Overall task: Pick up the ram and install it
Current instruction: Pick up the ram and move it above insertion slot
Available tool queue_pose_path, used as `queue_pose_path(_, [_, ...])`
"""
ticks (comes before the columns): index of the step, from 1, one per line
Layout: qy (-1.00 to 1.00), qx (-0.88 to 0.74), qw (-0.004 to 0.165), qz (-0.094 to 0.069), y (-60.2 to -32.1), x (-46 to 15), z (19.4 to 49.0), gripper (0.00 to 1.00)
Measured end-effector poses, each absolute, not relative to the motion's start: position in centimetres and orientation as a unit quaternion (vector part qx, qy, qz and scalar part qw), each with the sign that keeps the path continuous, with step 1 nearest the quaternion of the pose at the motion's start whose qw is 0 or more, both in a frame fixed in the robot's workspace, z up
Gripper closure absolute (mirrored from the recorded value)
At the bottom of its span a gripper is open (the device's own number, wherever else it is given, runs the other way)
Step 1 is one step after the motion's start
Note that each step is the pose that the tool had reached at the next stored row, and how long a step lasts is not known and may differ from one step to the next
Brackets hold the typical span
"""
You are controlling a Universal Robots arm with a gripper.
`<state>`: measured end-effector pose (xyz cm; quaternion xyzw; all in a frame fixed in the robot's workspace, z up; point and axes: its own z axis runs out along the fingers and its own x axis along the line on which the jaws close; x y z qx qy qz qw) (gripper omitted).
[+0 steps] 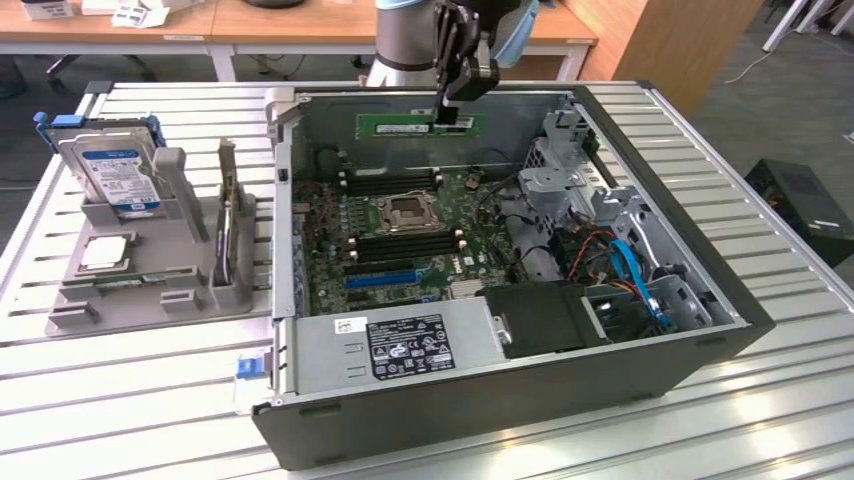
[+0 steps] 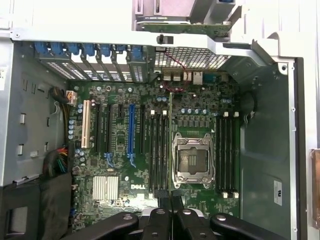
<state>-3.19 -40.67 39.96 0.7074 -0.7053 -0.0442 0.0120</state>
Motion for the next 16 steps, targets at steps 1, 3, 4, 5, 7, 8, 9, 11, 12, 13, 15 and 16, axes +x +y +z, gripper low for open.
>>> queue_pose_path(1, [-0.705, 0.707, 0.012, -0.044, -40.61, -3.18, 39.96, 0.88])
queue_pose_path(3, [-0.705, 0.707, 0.012, -0.044, -40.53, -3.18, 39.96, 0.88])
queue_pose_path(4, [-0.705, 0.707, 0.012, -0.044, -40.52, -3.18, 39.97, 0.88])
queue_pose_path(5, [-0.705, 0.707, 0.012, -0.044, -40.52, -3.18, 39.97, 0.88])
queue_pose_path(7, [-0.705, 0.707, 0.012, -0.044, -40.52, -3.19, 39.96, 0.88])
queue_pose_path(8, [-0.705, 0.707, 0.012, -0.044, -40.52, -3.19, 39.96, 0.88])
queue_pose_path(9, [-0.705, 0.707, 0.012, -0.044, -40.51, -3.19, 39.93, 0.88])
queue_pose_path(11, [-0.705, 0.707, 0.012, -0.044, -40.51, -3.18, 39.82, 0.88])
queue_pose_path(12, [-0.705, 0.707, 0.012, -0.044, -40.52, -3.19, 39.72, 0.88])
queue_pose_path(13, [-0.705, 0.707, 0.012, -0.044, -40.52, -3.19, 39.59, 0.88])
queue_pose_path(15, [-0.705, 0.707, 0.012, -0.044, -40.53, -3.19, 39.38, 0.88])
queue_pose_path(16, [-0.705, 0.707, 0.012, -0.044, -40.53, -3.19, 39.27, 0.88])
